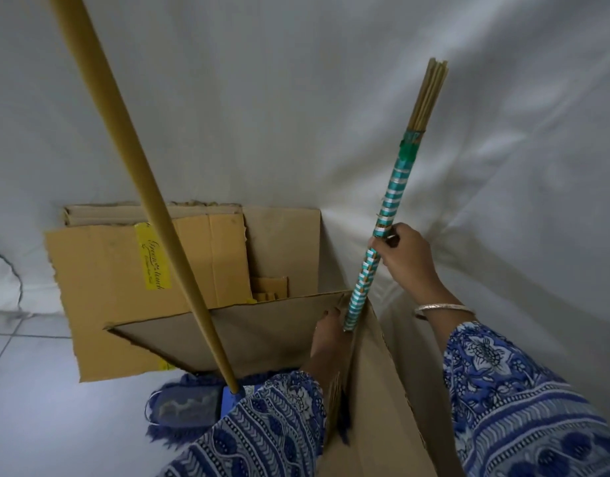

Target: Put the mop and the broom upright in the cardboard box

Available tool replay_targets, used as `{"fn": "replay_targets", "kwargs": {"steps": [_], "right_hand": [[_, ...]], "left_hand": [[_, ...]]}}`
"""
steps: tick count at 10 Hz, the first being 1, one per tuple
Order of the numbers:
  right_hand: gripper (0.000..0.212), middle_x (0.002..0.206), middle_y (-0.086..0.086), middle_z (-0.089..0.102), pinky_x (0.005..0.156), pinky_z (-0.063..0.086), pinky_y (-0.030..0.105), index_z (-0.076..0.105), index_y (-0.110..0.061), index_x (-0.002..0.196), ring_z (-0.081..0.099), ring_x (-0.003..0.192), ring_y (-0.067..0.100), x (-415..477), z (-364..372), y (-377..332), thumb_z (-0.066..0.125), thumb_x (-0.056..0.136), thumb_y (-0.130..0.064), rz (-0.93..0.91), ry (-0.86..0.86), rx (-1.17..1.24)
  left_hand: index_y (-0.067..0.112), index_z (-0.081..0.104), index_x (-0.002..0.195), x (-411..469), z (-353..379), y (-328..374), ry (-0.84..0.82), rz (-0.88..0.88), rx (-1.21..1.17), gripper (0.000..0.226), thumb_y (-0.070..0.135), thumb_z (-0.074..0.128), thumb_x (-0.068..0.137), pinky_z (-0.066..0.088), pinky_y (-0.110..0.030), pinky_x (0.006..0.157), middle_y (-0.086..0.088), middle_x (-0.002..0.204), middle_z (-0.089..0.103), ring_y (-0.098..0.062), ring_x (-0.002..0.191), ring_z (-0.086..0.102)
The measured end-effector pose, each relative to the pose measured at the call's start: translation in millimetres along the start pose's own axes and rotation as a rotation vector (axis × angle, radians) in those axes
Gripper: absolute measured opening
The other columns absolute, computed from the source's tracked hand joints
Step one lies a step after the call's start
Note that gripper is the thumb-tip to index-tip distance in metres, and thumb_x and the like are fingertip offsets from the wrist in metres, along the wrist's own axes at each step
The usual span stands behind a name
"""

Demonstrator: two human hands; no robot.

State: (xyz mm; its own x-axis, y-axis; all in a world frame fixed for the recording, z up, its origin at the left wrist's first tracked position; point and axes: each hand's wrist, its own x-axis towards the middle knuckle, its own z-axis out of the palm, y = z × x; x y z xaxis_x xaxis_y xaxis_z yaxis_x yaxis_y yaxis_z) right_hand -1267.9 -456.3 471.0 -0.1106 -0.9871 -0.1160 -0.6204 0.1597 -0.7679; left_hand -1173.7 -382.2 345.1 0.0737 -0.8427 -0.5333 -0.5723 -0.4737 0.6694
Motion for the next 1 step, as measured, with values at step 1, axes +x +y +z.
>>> {"fn": "replay_targets", "kwargs": {"steps": [1], "right_hand": [[0.046, 0.123, 0.021, 0.060, 0.074, 0.045, 0.023, 0.050, 0.001, 0.123, 0.059, 0.101, 0.029, -13.2, -3.9, -6.5, 0.063, 0.085, -0.021, 0.090, 0.034, 0.001]], "left_hand": [[0.003, 0.052, 0.120, -13.4, -18.8, 2.4, 0.034, 0.043, 0.028, 0.032, 0.010, 0.051, 0.089, 0.047, -0.040, 0.098, -0.018, 0.127, 0.055, -0.032, 0.116, 0.052]]}}
